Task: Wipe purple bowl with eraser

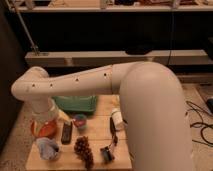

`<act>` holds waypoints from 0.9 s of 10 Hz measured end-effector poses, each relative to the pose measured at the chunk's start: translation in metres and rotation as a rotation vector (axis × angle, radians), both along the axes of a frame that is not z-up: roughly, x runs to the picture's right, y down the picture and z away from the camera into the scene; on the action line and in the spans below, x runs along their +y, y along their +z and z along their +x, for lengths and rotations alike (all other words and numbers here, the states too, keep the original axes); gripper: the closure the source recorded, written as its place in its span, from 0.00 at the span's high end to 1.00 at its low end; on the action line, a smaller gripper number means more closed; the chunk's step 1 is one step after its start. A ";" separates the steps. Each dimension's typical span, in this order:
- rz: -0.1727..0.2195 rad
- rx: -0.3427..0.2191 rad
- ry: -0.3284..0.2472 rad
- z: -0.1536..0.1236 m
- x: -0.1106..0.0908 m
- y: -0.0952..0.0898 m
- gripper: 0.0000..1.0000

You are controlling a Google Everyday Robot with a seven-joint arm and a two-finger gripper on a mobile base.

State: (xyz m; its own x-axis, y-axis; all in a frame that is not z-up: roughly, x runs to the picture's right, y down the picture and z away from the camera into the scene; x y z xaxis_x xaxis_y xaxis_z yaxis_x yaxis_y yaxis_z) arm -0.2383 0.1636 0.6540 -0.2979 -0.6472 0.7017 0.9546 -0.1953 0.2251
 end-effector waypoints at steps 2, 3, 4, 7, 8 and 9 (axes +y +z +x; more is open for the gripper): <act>0.001 0.002 0.035 0.000 0.002 0.003 0.80; 0.006 -0.002 0.064 -0.001 0.004 0.005 0.80; 0.016 -0.013 0.093 -0.001 0.006 0.006 0.80; 0.048 -0.026 0.165 -0.001 0.007 0.008 0.80; 0.057 -0.015 0.169 -0.002 0.008 0.007 0.80; 0.066 -0.009 0.169 -0.003 0.008 0.007 0.80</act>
State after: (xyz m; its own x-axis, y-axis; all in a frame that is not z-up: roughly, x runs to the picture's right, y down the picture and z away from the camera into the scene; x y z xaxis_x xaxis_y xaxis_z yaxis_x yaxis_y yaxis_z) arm -0.2416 0.1711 0.6612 -0.1870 -0.7329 0.6541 0.9731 -0.0468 0.2258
